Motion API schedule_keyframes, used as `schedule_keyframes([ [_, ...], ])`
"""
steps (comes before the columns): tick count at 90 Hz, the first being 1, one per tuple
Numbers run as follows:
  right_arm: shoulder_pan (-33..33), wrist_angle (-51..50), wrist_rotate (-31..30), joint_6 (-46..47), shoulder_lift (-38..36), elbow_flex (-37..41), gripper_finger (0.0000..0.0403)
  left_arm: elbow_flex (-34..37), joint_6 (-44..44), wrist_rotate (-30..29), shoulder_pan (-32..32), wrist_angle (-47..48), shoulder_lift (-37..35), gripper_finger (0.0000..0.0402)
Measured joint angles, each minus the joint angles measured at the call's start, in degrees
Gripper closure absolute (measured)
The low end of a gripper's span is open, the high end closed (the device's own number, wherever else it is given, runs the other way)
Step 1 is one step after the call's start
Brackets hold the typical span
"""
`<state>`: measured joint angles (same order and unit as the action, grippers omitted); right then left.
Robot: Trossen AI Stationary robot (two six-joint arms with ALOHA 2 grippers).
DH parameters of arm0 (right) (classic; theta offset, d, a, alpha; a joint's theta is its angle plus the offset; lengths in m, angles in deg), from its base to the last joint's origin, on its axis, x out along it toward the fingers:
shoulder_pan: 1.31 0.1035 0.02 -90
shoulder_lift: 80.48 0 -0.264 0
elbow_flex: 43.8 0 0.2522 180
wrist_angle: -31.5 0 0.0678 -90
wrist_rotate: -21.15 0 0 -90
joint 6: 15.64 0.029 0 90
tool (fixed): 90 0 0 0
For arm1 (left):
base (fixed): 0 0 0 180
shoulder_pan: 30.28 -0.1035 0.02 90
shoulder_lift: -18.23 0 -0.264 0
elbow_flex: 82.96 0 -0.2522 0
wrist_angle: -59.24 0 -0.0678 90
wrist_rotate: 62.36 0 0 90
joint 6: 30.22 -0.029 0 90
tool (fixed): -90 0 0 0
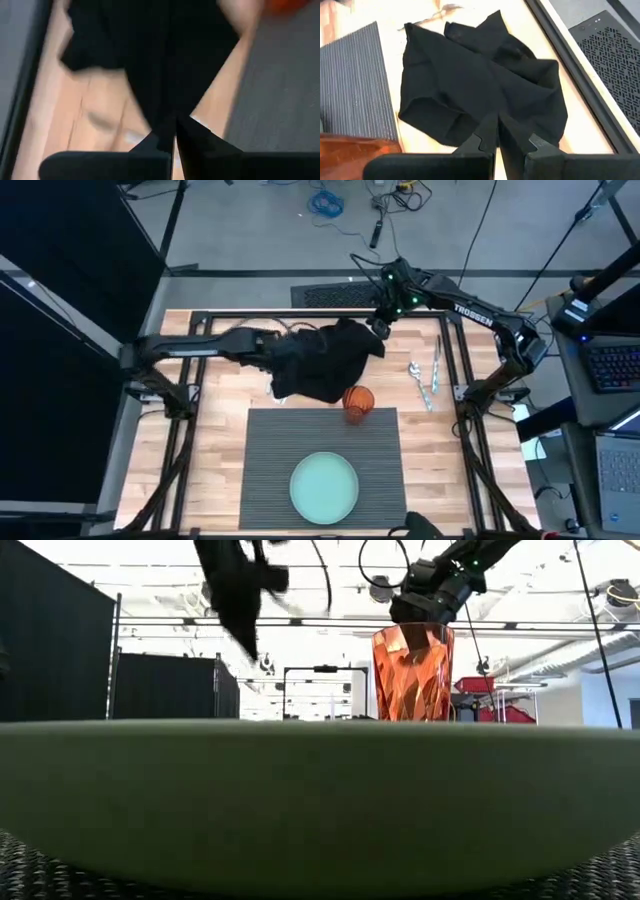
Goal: Set table place
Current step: Fold the black napkin
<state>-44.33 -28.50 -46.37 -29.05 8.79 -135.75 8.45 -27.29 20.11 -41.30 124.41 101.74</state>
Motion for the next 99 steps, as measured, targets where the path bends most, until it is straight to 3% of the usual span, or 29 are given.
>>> schedule_keyframes([
  [29, -0.17, -1.99, 0.06, -5.30, 0.00, 6.01, 0.0403, 10.07, 22.60, -12.51, -2.20, -4.17, -26.75, 0.0401],
  [40, -0.15, -0.55, 0.17, -6.56, 0.00, 8.78, 0.0403, 16.64, 24.99, -19.55, 0.30, -15.19, -34.69, 0.0401],
  [53, -0.17, -0.24, 0.14, -6.07, 0.00, 10.22, 0.0403, 31.12, 23.31, -27.28, 2.19, -33.56, -41.89, 0.0401],
  [65, -0.15, -0.25, 0.17, -5.33, 0.00, 10.22, 0.0403, 46.57, 22.03, -27.64, 1.20, -54.29, -43.18, 0.0401],
  [72, 0.00, 1.10, 0.17, -3.14, 0.00, 10.22, 0.0403, 53.02, 22.39, -27.61, -0.02, -60.17, -42.55, 0.0401],
  [86, 0.46, 3.19, 0.17, 1.81, 0.00, 10.22, 0.0403, 56.21, 28.74, -24.47, -0.24, -60.18, -38.02, 0.0401],
  [99, 0.43, 4.26, 0.15, 7.73, 0.00, 10.22, 0.0403, 55.10, 16.28, -19.03, -0.25, -60.26, -35.41, 0.0401],
])
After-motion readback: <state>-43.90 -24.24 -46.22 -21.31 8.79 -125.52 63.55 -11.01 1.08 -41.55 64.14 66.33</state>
